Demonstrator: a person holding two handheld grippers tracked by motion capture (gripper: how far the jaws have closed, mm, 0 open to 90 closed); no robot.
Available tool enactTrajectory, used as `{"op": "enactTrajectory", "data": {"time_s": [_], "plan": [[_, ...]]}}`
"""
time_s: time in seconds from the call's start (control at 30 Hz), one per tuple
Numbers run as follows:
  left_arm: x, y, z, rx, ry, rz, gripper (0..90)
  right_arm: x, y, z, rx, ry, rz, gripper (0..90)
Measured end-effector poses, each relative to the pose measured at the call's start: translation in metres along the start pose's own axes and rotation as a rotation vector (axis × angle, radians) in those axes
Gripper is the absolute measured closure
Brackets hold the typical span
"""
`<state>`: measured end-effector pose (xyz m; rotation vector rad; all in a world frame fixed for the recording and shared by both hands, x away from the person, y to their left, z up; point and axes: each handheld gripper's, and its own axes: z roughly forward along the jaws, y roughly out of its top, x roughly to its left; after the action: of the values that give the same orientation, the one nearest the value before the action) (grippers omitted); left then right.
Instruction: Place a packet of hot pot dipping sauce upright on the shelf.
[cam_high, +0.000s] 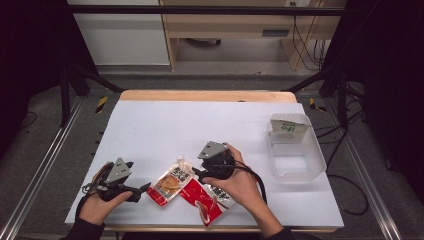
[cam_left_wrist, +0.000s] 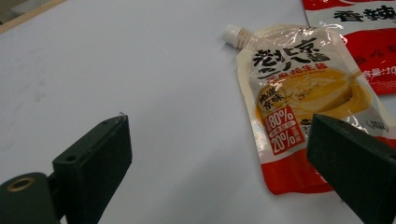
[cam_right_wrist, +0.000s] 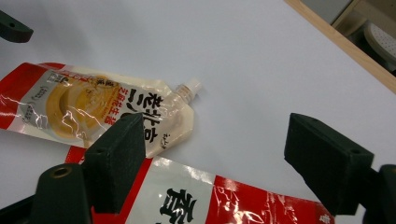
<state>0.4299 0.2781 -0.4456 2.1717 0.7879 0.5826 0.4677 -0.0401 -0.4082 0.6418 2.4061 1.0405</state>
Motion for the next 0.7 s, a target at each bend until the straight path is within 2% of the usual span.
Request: {"op": "enactTrajectory", "data": {"time_s": [0.17,0.3,0.43,0.53,0.7], "plan": [[-0.002,0.0,0.002,0.013,-0.019,0.006,8.4,0.004,0.0,0.006,-0.001,0.027,0.019,24.5],[-0.006,0.001,0.005,0.026,-0.031,0.025,10.2,0.01,-0.001,0.016,0.005,0.076,0.048,28.4],[-0.008,0.001,0.007,0.041,-0.035,0.041,11.4,0.016,-0.004,0.034,0.077,0.102,0.062,34.5],[-0.008,0.002,0.007,0.037,-0.034,0.042,11.4,0.018,-0.005,0.048,0.123,0.115,0.091,38.2],[-0.006,0.002,0.006,0.034,-0.024,0.044,11.2,0.014,-0.006,0.063,0.139,0.131,0.137,40.2]]}}
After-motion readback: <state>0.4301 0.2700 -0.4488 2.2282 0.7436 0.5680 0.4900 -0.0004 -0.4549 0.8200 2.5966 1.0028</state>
